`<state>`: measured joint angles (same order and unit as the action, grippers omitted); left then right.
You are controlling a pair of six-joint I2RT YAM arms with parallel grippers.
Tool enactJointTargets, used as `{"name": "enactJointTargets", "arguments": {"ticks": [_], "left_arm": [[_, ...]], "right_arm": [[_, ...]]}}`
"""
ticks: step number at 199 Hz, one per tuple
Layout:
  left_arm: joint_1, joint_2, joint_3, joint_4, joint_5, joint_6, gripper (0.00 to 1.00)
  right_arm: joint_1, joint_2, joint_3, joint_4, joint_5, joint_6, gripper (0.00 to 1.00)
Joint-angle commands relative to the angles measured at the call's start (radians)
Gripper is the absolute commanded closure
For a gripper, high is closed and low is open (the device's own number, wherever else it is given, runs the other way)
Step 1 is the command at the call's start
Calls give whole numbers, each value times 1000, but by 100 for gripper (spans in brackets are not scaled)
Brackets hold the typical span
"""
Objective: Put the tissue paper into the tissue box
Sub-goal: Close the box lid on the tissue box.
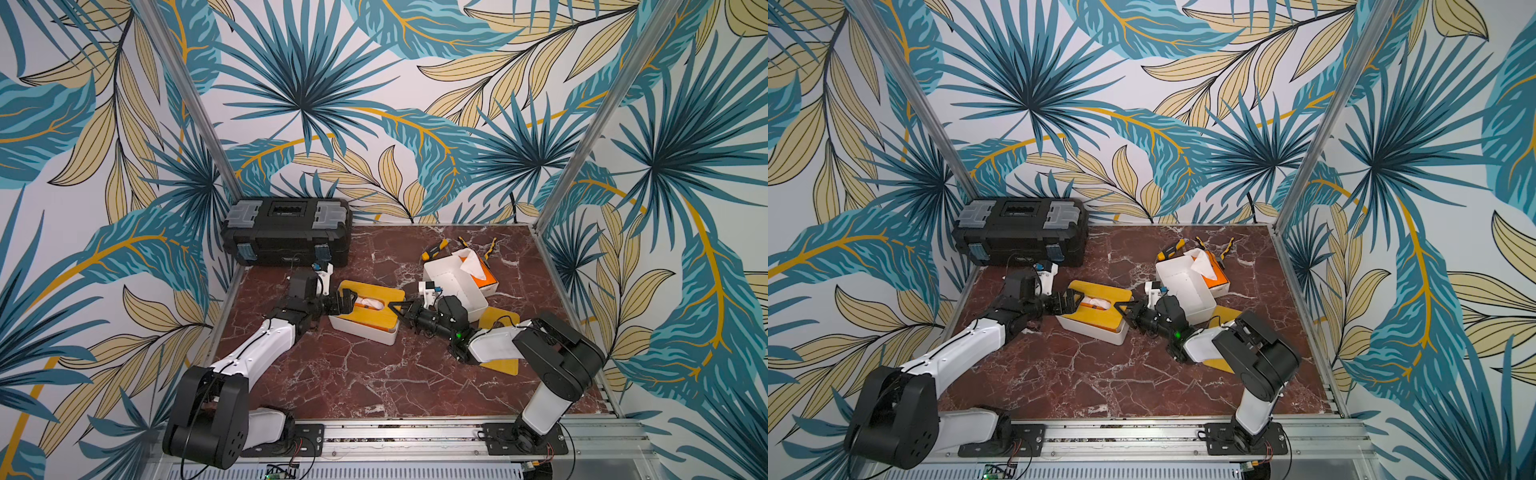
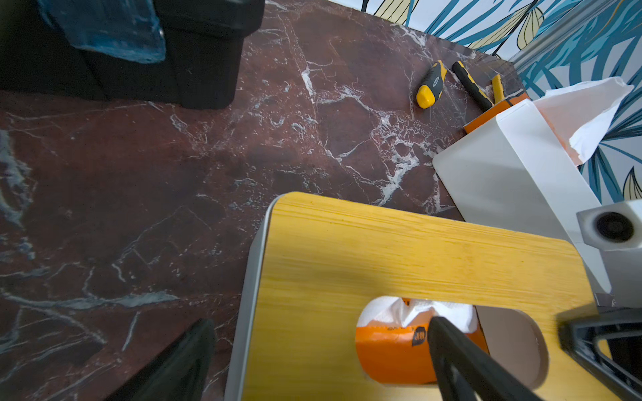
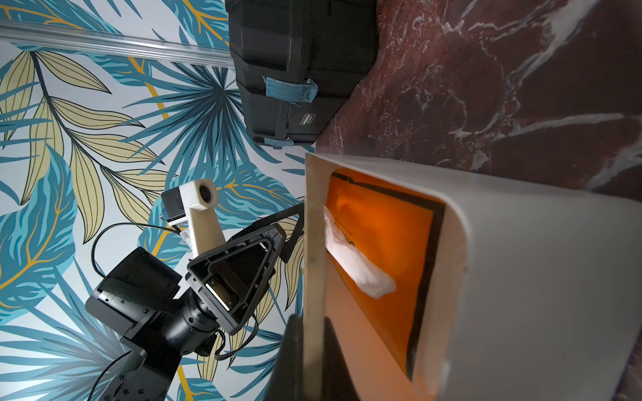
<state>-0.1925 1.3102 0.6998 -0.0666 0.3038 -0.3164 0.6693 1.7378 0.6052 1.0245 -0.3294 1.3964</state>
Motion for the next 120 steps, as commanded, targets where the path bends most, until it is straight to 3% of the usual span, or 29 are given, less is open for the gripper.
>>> {"name": "enactJointTargets", "arguments": {"ticks": [1,49,120], "left_arm": [[8,17,-27,68,34,-14,0],[8,-14,-122,169,124,-80,0],[8,-59,-178,153,147,-77,0]], "right_arm": [[16,27,-27,-45,7,187,100],[30,35,-30,-68,-1,175,100],[43,97,-16,-13,-34,182,100]]}}
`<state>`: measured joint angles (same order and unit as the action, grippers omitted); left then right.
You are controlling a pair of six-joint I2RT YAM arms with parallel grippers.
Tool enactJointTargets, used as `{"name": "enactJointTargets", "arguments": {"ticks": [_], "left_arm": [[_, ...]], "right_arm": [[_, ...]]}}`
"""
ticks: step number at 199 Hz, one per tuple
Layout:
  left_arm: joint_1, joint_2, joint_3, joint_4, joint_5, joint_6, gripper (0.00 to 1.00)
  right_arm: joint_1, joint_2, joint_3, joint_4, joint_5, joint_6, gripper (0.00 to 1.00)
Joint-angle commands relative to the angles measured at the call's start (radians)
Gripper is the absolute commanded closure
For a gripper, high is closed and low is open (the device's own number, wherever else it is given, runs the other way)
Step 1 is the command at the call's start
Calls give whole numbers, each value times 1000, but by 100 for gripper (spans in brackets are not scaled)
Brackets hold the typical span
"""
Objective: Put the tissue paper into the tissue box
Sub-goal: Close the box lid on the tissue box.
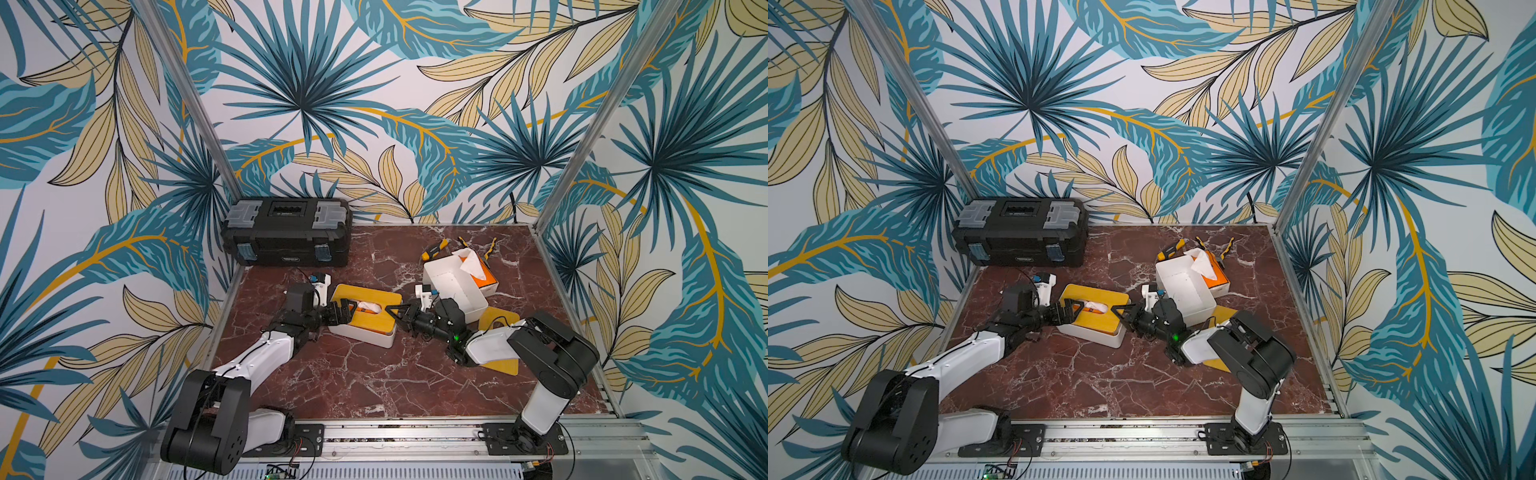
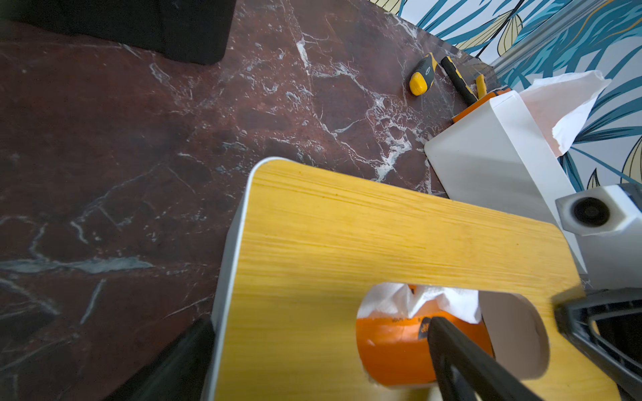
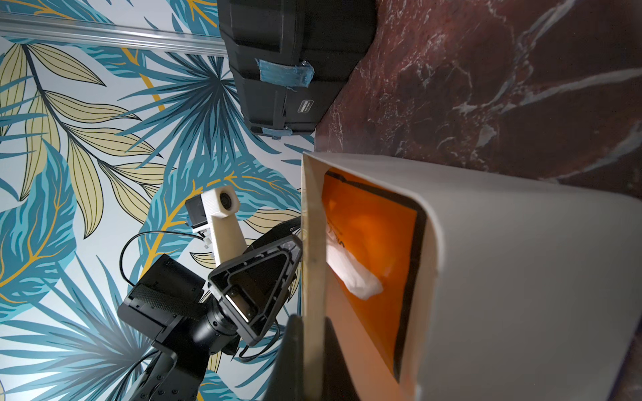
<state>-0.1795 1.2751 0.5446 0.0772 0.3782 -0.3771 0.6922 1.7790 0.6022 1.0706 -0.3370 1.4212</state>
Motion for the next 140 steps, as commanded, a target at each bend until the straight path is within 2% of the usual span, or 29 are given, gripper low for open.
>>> {"name": "enactJointTargets", "arguments": {"ticks": [1,83,140], "left_arm": [[-5,-24,-23,10,72,-17,0],[-5,-62,-1,-32,92,-9,0],[-5,-61,42,-138,14,59,1]], "right_arm": [[20,56,-13,-59,-26,157,100],[20,90,-21,-63,-33,146,100],[20,119,-20,-56,-41,147,100]]}}
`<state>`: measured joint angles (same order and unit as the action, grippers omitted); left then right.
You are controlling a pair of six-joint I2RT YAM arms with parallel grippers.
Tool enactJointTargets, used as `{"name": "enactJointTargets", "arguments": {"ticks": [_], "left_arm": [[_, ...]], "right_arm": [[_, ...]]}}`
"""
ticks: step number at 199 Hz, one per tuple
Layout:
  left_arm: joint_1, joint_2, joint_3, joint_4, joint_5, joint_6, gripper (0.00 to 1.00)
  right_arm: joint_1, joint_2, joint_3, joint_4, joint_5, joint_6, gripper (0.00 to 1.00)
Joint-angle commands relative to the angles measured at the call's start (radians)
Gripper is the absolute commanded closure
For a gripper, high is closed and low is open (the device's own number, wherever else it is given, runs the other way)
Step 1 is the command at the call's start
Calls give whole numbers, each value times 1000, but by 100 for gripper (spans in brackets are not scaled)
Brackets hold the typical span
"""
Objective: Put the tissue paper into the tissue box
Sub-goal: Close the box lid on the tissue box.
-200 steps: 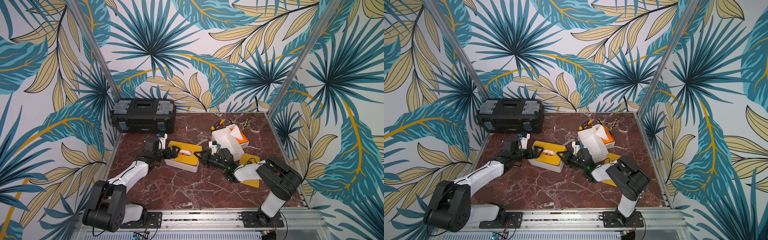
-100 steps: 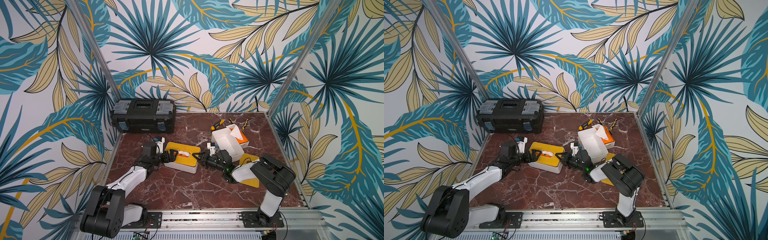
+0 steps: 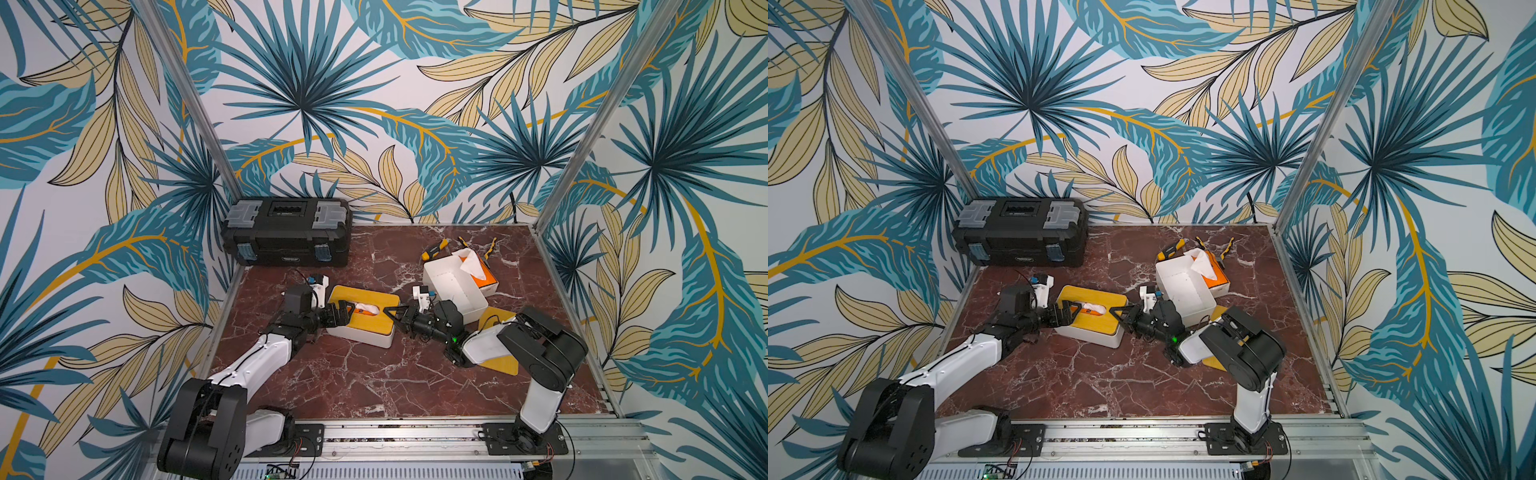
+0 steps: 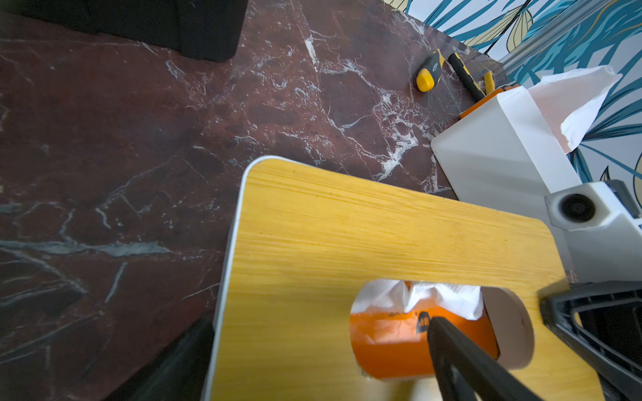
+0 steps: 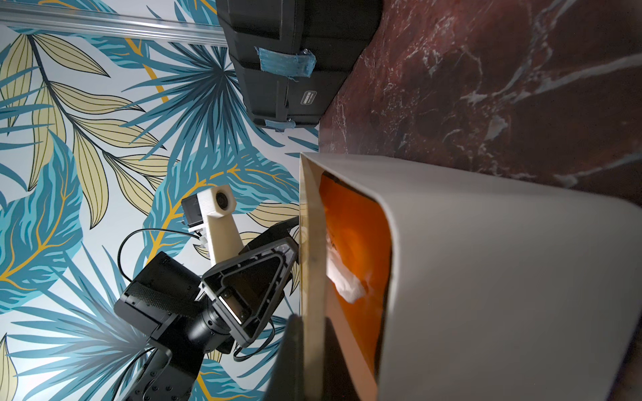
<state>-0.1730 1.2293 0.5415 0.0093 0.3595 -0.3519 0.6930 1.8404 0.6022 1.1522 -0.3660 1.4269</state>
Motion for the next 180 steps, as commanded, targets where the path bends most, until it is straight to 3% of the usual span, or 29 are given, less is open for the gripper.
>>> {"name": "enactJointTargets", "arguments": {"ticks": [1,80,180], "left_arm": [[-11,-15,45,-72,31,35,1],[-11,6,107,-163,-9,72,17],[-11,64,152,-215,-64,88,44]], "right_arm": [[19,57,-20,-137,-13,142,100],[22,133,-21,-52,-26,178,100],[25,118,-16,-123,-27,133,100]]}}
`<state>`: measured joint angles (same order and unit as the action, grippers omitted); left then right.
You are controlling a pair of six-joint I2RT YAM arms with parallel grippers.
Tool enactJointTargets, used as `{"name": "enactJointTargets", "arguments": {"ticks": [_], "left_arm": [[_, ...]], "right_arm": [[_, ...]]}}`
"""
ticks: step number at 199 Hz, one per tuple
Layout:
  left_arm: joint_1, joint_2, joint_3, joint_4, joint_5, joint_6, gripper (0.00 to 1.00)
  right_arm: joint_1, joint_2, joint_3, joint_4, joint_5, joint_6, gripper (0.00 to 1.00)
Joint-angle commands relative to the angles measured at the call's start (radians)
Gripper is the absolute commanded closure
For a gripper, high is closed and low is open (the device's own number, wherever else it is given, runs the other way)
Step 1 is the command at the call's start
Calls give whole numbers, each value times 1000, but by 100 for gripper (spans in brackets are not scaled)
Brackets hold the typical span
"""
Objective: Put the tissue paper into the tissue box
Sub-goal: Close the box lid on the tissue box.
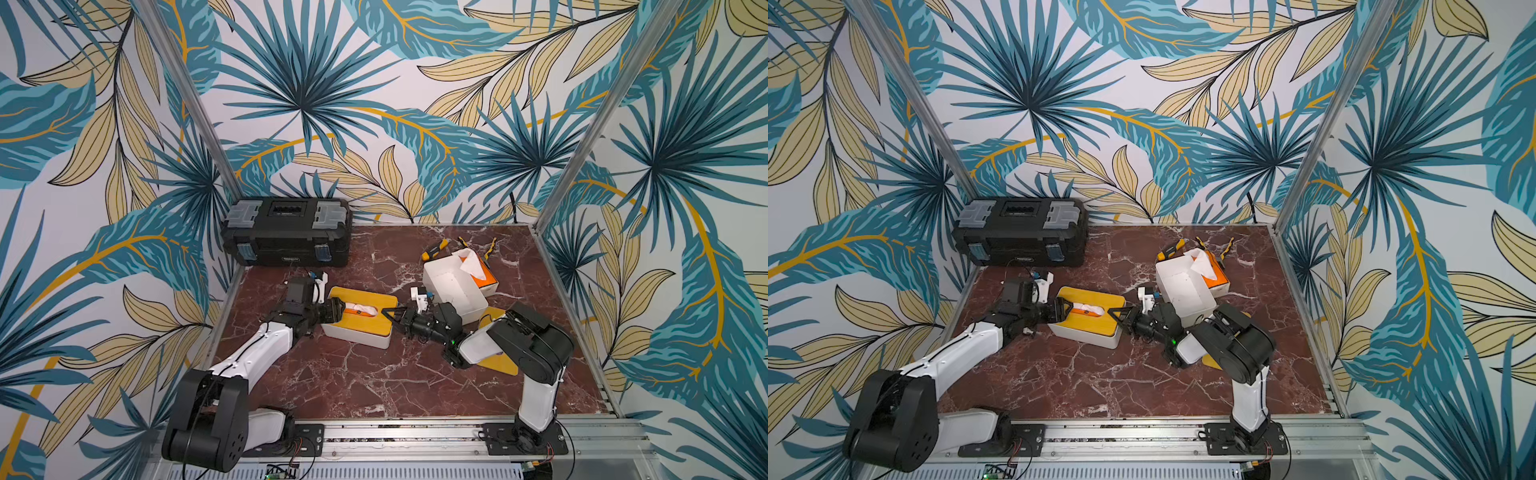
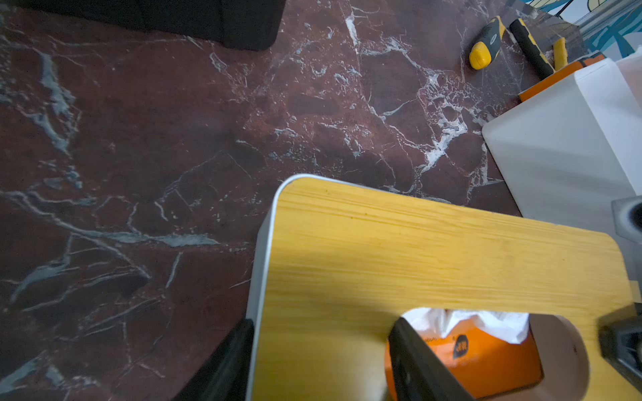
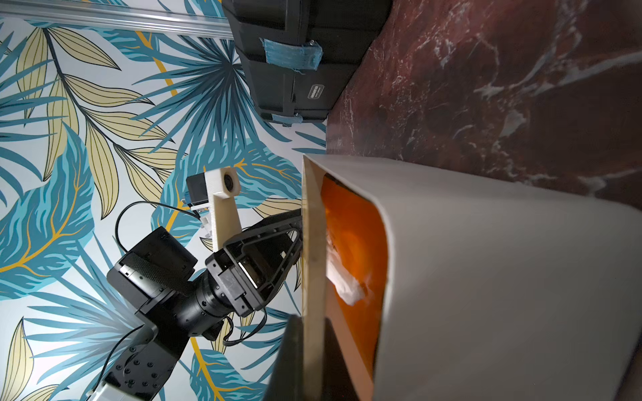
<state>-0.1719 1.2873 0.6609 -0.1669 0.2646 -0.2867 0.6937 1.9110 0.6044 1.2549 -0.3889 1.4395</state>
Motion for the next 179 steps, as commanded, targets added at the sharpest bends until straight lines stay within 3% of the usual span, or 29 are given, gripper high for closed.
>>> {"name": "enactJointTargets", "arguments": {"ticks": [1,58,85,179], "left_arm": [[-12,6,32,-39,30,25,44],[-12,6,32,-50,2,39,52],[-12,6,35,-56,-3,44,53],[-12,6,38,-66,-13,59,54]], "right_arm": [[24,47,-18,-226,-4,121,100],[23,41,-15,-243,-11,95,68],[18,19,-15,-293,-6,67,59],[-48,-155,-37,-546,-19,-76,52]]}}
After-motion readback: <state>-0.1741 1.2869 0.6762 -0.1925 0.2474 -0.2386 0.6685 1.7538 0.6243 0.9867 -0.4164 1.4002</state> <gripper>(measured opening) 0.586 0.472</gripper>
